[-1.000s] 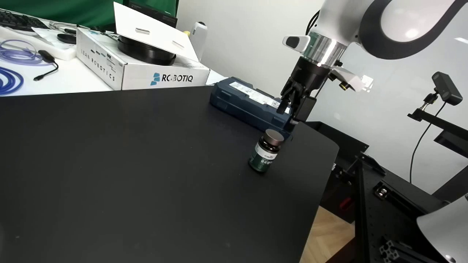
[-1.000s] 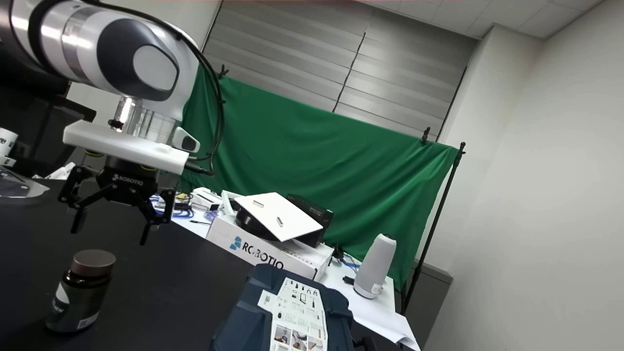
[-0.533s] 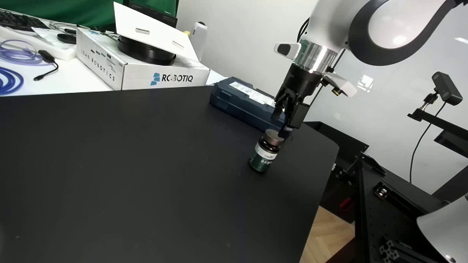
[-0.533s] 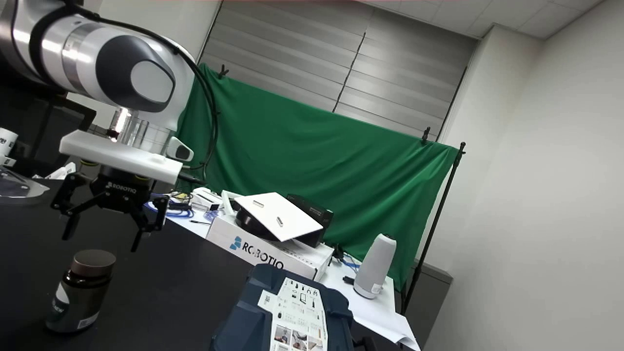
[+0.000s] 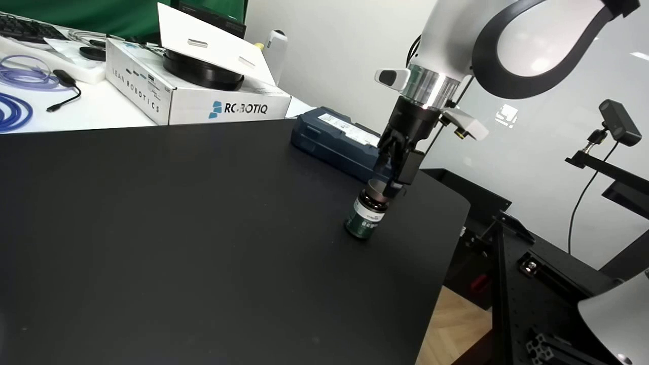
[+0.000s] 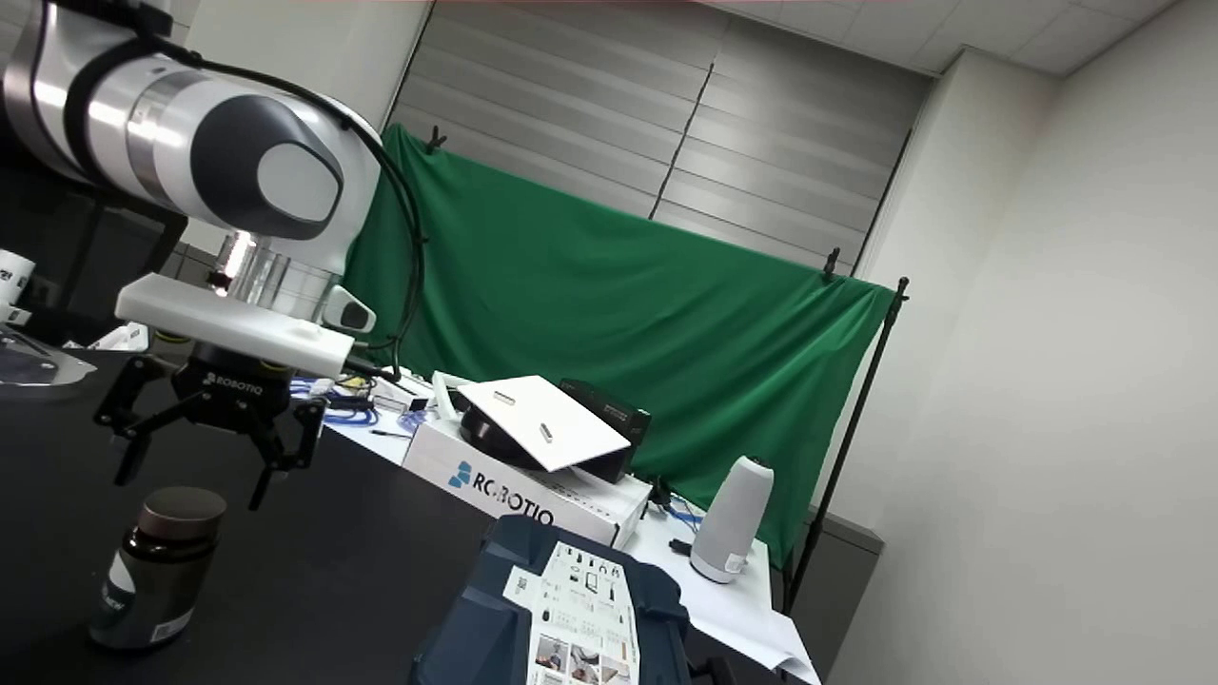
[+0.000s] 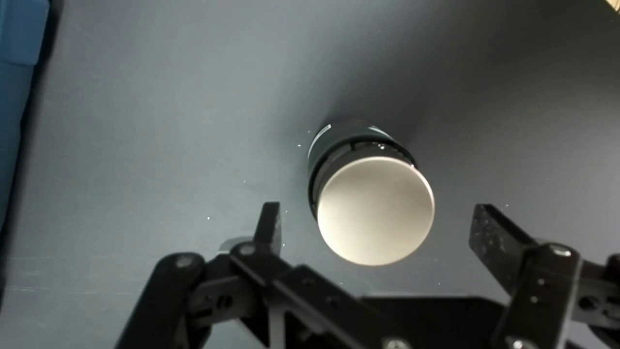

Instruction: Move the bottle forward

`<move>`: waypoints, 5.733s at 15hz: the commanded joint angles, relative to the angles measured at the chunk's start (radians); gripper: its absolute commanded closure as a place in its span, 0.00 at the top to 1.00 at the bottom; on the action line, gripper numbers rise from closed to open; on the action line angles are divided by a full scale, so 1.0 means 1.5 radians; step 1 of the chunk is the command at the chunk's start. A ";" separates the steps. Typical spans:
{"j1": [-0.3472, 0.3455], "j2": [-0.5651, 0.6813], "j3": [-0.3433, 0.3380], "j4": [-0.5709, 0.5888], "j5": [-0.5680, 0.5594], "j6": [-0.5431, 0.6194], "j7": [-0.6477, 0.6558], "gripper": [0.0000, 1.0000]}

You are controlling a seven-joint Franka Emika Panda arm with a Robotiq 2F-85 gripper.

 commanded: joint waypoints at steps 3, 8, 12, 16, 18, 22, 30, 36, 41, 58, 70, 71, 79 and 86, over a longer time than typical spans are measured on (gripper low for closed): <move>-0.021 0.026 0.012 0.016 0.002 0.003 -0.005 1.00; -0.023 0.038 0.015 0.021 -0.002 0.005 -0.002 1.00; -0.021 0.044 0.010 0.019 -0.011 0.039 0.005 0.72; -0.028 0.049 0.016 0.017 -0.010 0.068 0.001 0.47; -0.034 0.047 0.024 0.019 -0.002 0.059 -0.003 0.35; -0.039 0.023 0.044 0.029 0.010 0.037 -0.003 0.35; 0.010 0.005 0.062 0.135 -0.014 -0.030 0.019 0.35; 0.079 0.077 0.054 0.312 -0.072 -0.169 0.057 0.35; 0.081 0.090 0.076 0.336 -0.052 -0.219 0.028 0.60; 0.088 0.276 0.067 0.549 -0.097 -0.231 -0.025 0.35; 0.107 0.365 0.086 0.653 -0.095 -0.240 -0.061 0.35; 0.107 0.370 0.085 0.657 -0.095 -0.240 -0.063 0.35; 0.105 0.358 0.097 0.658 -0.083 -0.242 -0.065 0.99; 0.120 0.255 0.095 0.586 -0.094 -0.253 -0.038 1.00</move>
